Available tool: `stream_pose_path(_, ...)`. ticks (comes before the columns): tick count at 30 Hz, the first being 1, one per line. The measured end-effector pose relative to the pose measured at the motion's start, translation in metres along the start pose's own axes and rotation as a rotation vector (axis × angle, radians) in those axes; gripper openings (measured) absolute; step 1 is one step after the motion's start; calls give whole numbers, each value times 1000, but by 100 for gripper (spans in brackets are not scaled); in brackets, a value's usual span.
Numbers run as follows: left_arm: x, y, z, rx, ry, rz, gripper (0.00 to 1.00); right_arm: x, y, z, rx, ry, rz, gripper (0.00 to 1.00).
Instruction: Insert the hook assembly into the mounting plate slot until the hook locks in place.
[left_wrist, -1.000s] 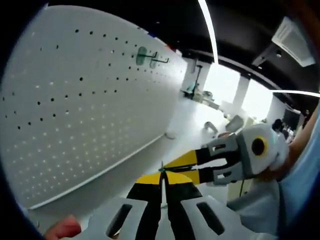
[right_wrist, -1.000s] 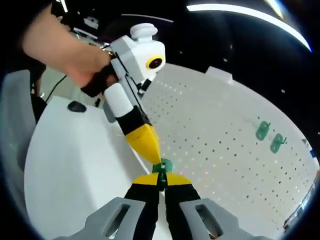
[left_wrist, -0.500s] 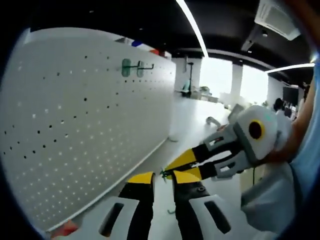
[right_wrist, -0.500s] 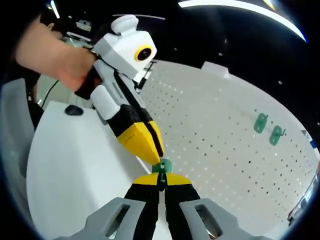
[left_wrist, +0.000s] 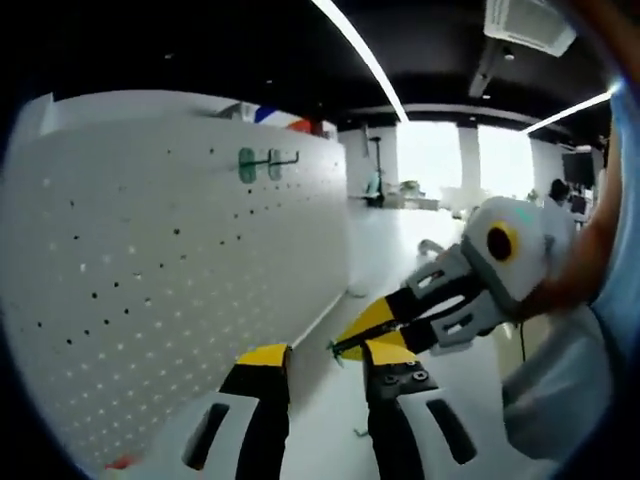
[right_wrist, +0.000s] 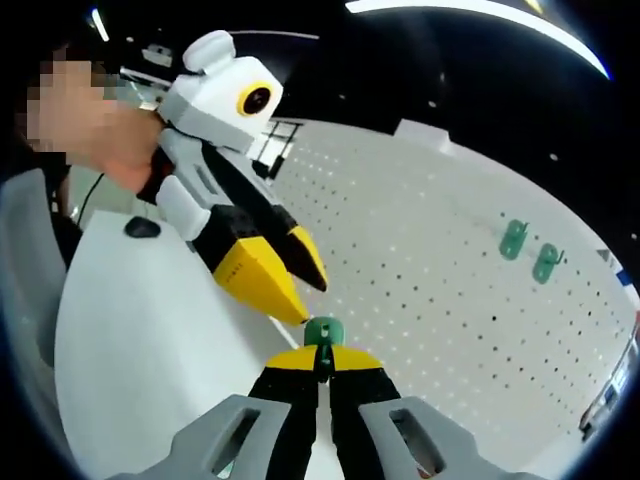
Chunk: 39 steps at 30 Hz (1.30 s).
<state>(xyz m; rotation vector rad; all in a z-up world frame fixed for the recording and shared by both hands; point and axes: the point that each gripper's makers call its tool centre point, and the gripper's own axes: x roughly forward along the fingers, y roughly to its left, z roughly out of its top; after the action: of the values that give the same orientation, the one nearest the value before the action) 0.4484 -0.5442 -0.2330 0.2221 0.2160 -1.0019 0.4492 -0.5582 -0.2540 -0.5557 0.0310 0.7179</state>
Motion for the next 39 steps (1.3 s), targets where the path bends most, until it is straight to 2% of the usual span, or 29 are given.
stream_pose_path(3, -3, 0, 1, 24, -20, 24, 37, -1, -2, 0, 6, 1, -6, 1)
stream_pose_path(8, -10, 4, 1, 55, -48, 65, 41, -3, -5, 0, 9, 3, -16, 1)
stream_pose_path(18, -34, 11, -5, 161, -74, 189, 49, -7, -8, 3, 4, -2, -29, 1)
stream_pose_path(24, -44, 7, -6, 164, -103, 231, 50, -8, -8, 2, 12, 1, -33, 1)
stream_pose_path(32, -44, -1, -19, 179, -93, 247, 51, -13, -14, 2, 34, 1, -48, 1)
stream_pose_path(39, -48, -5, -37, 218, -49, 245, 52, -24, -35, -1, 60, 6, -95, 1)
